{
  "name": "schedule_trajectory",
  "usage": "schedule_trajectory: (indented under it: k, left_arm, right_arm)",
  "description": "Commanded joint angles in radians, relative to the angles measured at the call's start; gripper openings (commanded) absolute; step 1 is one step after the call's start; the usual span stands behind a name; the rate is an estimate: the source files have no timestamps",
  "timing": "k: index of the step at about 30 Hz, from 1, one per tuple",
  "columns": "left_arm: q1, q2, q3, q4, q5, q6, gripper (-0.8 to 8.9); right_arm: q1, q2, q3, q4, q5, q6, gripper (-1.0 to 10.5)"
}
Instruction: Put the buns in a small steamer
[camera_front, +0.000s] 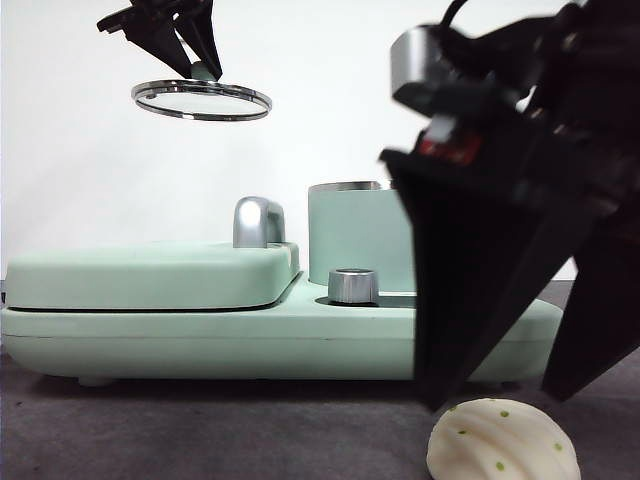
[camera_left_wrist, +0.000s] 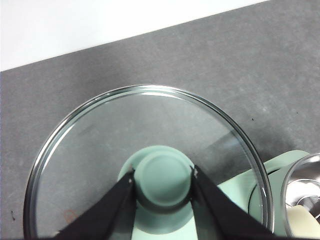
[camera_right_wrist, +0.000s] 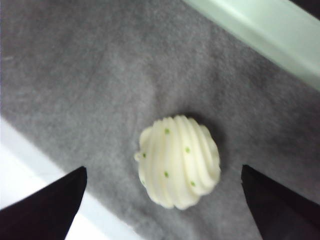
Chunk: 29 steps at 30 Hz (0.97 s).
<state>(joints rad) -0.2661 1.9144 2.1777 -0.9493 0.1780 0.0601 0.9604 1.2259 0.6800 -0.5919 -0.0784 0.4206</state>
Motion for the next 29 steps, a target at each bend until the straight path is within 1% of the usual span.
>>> schedule_trajectory:
  k: [1, 3, 6, 10, 13, 18, 23, 29]
  left_arm:
    - [-0.005, -0.011, 0.042, 0.023, 0.002, 0.000, 0.18]
    - [-0.005, -0.011, 0.042, 0.023, 0.002, 0.001, 0.18]
    - [-0.005, -0.011, 0.042, 0.023, 0.002, 0.003, 0.18]
    - [-0.005, -0.011, 0.042, 0.023, 0.002, 0.003, 0.18]
    - [-0.005, -0.011, 0.042, 0.023, 0.002, 0.003, 0.18]
    - [-0.004, -0.011, 0.042, 0.023, 0.002, 0.003, 0.18]
    - [-0.003, -0.011, 0.042, 0.023, 0.002, 0.004, 0.18]
    - [-0.003, -0.011, 0.042, 0.023, 0.002, 0.004, 0.18]
  right_arm:
    - [0.011, 0.048, 0.005, 0.016, 0.000, 0.011, 4.4]
    - [0.011, 0.072, 0.005, 0.021, 0.003, 0.011, 4.1]
    - [0.011, 0.105, 0.005, 0.031, 0.005, 0.014, 3.8]
    - [0.011, 0.138, 0.005, 0.031, 0.005, 0.014, 2.7]
    - [0.011, 0.145, 0.005, 0.040, 0.008, 0.014, 2.0]
    - [0.008, 0.142, 0.024, 0.051, 0.000, 0.018, 2.0]
    - [0.005, 0.137, 0.138, -0.066, 0.000, 0.010, 2.0]
    - [-0.027, 0.138, 0.372, -0.286, 0.001, -0.040, 2.0]
